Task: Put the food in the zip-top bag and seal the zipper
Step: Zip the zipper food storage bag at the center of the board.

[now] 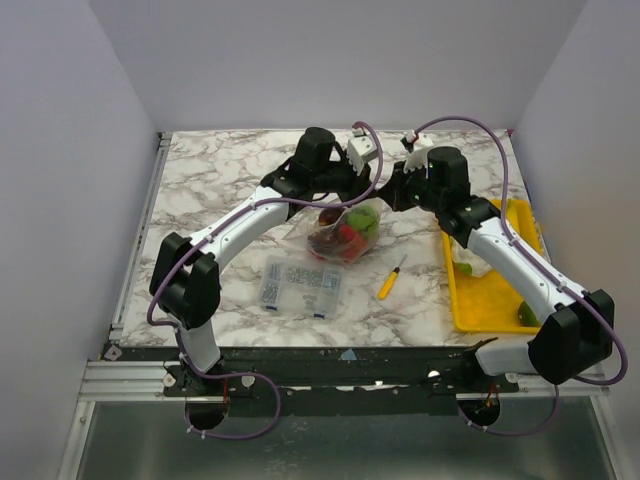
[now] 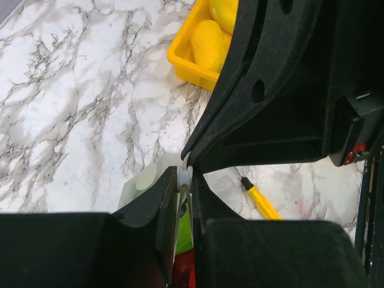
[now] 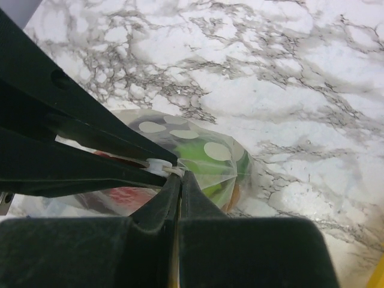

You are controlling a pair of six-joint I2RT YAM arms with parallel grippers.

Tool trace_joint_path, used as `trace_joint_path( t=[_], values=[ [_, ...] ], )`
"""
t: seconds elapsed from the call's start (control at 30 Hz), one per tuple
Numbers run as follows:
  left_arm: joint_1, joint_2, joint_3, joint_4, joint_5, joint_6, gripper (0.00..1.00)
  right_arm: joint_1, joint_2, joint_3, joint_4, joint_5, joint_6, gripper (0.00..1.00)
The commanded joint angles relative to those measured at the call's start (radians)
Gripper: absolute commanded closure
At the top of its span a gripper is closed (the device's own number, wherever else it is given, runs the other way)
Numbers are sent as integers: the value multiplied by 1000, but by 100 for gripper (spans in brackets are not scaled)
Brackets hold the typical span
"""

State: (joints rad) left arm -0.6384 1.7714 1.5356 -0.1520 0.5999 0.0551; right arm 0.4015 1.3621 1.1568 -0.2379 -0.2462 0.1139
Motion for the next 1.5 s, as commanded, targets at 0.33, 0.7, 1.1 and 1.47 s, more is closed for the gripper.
trace_joint_path(
  t=[0.33,0.7,1.1,1.47],
  values=[
    [-10,-61,-9,-72,-65,-70,100,2,-40,-63,76,602,333,100],
    [22,-151,-70,-200,-220,-71,100,1,3,-29,35,671,396,100],
    [56,-218,-127,-337,-359,-124,100,-13,77,49,-14,735,420,100],
    [100,-266,-144,-437,-476,-172,100,-36,115,100,-77,777,452,100]
  ],
)
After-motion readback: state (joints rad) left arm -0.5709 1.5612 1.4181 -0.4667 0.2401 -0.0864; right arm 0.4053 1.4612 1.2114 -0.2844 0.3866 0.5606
